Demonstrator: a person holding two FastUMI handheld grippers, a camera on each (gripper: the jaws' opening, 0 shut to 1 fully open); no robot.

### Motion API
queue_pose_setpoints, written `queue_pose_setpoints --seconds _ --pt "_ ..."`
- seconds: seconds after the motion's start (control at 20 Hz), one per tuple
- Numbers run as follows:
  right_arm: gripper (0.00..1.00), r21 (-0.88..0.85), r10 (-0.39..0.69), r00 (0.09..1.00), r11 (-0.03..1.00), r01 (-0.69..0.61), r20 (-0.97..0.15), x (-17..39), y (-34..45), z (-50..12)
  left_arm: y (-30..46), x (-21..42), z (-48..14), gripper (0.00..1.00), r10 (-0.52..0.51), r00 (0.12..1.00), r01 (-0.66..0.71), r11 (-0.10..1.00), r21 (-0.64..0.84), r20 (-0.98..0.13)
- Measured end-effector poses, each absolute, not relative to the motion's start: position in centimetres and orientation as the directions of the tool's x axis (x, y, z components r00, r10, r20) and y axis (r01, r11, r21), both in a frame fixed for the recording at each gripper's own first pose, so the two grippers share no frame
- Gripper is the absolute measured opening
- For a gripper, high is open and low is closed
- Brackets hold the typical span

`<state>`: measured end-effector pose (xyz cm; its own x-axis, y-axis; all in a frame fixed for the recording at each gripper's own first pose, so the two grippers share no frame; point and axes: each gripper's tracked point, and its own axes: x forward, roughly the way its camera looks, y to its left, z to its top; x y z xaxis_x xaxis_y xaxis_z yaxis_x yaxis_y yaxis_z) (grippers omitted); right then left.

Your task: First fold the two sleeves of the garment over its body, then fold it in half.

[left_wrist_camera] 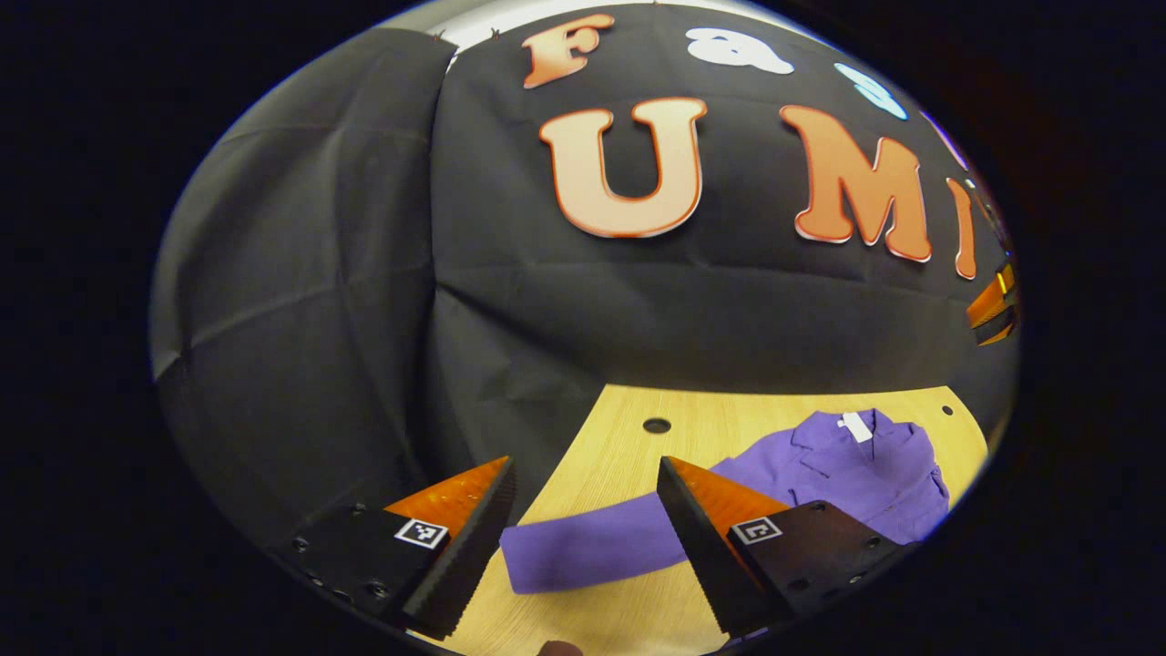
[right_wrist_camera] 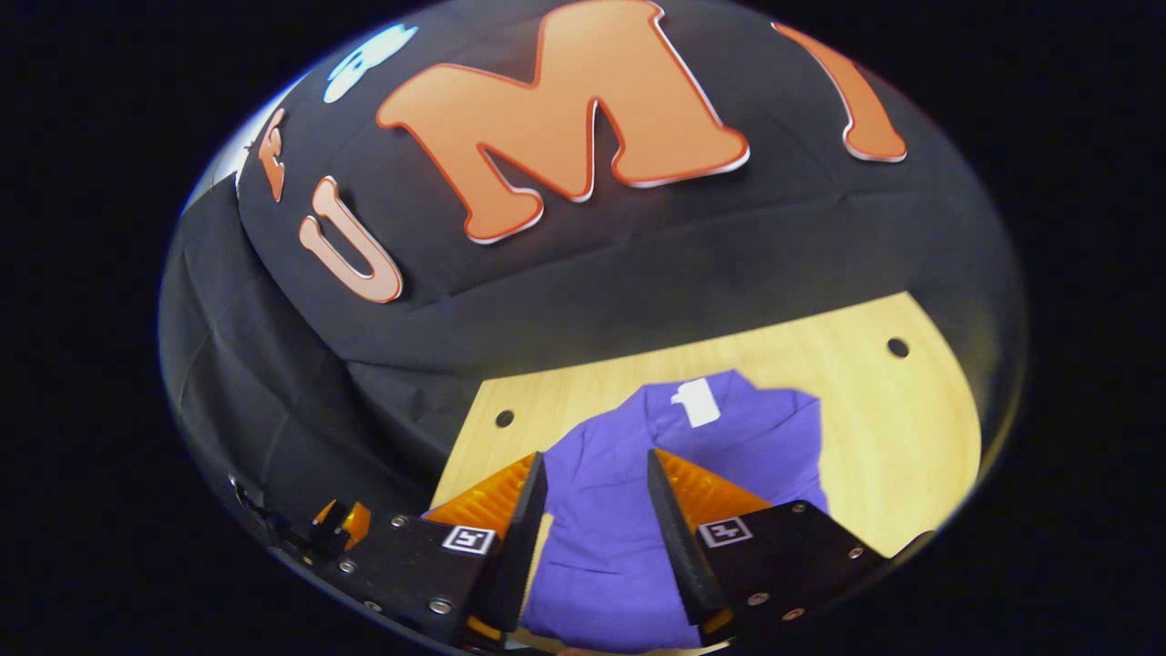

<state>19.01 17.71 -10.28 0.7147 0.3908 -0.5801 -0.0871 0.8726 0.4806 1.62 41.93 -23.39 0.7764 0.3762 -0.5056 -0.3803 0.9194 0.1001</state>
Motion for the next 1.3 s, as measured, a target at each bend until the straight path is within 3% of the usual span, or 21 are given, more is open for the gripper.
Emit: queue_pose_setpoints --seconds 0.1,0.15,0.25,0.4,0.55,0.75,0.85,0.9,0.95,1.3 --pt "0.7 0.417 0.318 0.77 0.906 -0.074 -0.554 18.8 15.6 -9.3 43.0 2.0 -25.5 0.97 0.357 0.726 -0.397 0.915 0.065 -0.588" --pt "0.88 0.397 0.291 0.79 0.915 -0.066 -0.539 18.7 14.8 -8.8 43.4 2.1 -26.5 0.97 0.347 0.698 -0.405 0.913 0.055 -0.627" --pt "0.93 0.371 0.255 0.821 0.927 -0.058 -0.51 18.2 13.3 -7.8 44.1 2.2 -28.5 0.98 0.325 0.649 -0.406 0.913 0.048 -0.688" --pt "0.95 0.319 0.201 0.862 0.947 -0.048 -0.466 17.1 11.0 -6.1 44.4 2.1 -31.2 0.98 0.264 0.558 -0.403 0.915 0.022 -0.787" --pt "0.95 0.276 0.158 0.896 0.96 -0.041 -0.415 15.8 9.0 -4.8 44.8 0.5 -34.7 0.98 0.185 0.404 -0.433 0.901 -0.009 -0.896" --pt "0.95 0.267 0.121 0.918 0.964 -0.018 -0.378 13.4 6.5 -3.7 44.4 -1.1 -38.7 0.99 0.065 0.244 -0.504 0.861 -0.069 -0.968" --pt "0.95 0.239 0.091 0.93 0.971 -0.004 -0.356 12.3 5.0 -3.2 44.9 -2.0 -40.2 0.98 0.042 0.189 -0.512 0.857 -0.062 -0.981" --pt "1.0 0.22 0.076 0.935 0.976 0.002 -0.345 11.8 4.5 -2.9 45.4 -2.4 -40.8 0.98 0.037 0.163 -0.514 0.856 -0.053 -0.986" --pt "0.95 0.203 0.064 0.94 0.979 0.006 -0.336 11.4 4.0 -2.8 45.4 -2.4 -41.3 0.98 0.03 0.144 -0.515 0.856 -0.049 -0.989" --pt "0.95 0.164 0.016 0.942 0.986 0.042 -0.335 7.5 2.6 -2.6 48.1 -3.7 -44.5 0.97 0.036 0.038 -0.529 0.849 0.01 -0.999"
